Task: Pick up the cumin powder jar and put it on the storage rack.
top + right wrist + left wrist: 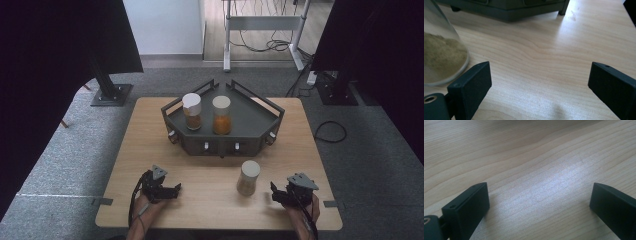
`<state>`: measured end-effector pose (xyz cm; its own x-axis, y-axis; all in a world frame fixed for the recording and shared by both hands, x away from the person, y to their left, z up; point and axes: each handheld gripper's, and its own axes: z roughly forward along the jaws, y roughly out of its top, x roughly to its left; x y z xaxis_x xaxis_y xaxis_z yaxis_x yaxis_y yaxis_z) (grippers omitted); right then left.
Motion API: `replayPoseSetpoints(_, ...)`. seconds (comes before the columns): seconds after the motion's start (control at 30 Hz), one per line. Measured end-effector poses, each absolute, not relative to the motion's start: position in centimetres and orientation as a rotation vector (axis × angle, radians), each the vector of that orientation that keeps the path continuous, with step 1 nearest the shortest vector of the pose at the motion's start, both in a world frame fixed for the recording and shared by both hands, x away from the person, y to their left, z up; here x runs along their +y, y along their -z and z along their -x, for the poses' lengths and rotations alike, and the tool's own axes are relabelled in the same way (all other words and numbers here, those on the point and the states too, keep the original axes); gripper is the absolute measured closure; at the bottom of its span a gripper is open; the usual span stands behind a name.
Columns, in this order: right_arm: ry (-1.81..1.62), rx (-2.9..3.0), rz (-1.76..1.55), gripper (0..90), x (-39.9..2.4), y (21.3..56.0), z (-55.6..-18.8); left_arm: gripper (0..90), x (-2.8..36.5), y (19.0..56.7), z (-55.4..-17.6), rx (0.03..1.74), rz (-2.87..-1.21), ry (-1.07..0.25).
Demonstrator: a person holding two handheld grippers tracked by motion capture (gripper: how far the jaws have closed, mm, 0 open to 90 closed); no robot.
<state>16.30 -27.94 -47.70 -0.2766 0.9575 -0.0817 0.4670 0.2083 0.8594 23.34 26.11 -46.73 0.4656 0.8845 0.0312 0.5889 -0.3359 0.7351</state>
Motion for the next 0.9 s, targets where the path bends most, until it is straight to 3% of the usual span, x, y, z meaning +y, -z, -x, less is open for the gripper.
replayPoseSetpoints(0.9, -1.155, 1.715, -1.211, 4.9, -28.1, 44.3, -13.3, 2.3, 26.1, 46.7, -23.3, 1.220, -2.053, -0.573)
